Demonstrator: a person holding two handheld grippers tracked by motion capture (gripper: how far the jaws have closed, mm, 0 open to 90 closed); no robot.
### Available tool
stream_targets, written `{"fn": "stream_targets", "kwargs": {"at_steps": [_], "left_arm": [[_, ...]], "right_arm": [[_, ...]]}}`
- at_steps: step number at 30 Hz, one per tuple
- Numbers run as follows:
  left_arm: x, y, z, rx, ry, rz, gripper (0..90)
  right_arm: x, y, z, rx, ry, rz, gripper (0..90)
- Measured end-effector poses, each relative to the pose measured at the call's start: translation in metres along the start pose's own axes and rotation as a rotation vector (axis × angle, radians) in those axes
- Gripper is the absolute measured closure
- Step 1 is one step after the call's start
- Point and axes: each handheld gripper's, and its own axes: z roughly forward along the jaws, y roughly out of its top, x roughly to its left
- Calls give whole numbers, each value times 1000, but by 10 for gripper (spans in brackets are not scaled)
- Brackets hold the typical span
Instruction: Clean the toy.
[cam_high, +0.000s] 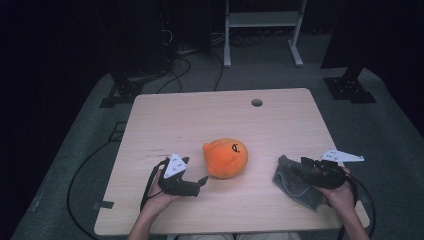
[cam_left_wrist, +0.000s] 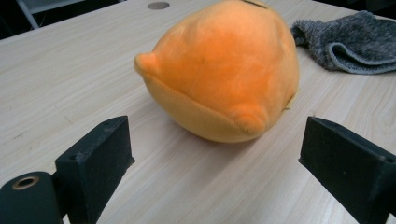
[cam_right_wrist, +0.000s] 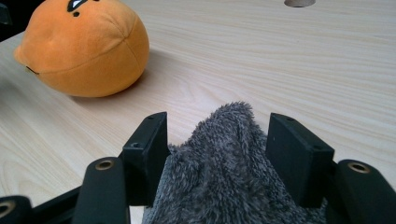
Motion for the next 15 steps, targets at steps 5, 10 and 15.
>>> {"fn": "stream_targets", "kwargs": {"at_steps": [5, 10, 15], "left_arm": [[3, -11, 2, 11, 21, -26, 83], [8, -22, 4, 77, -18, -16, 90], [9, -25, 5, 75, 3, -2, 84]], "right_arm": [[1, 0, -2, -6, 6, 1, 377], [1, -3, -4, -16, 12, 23, 377], [4, -3, 1, -5, 21, 18, 376]]}}
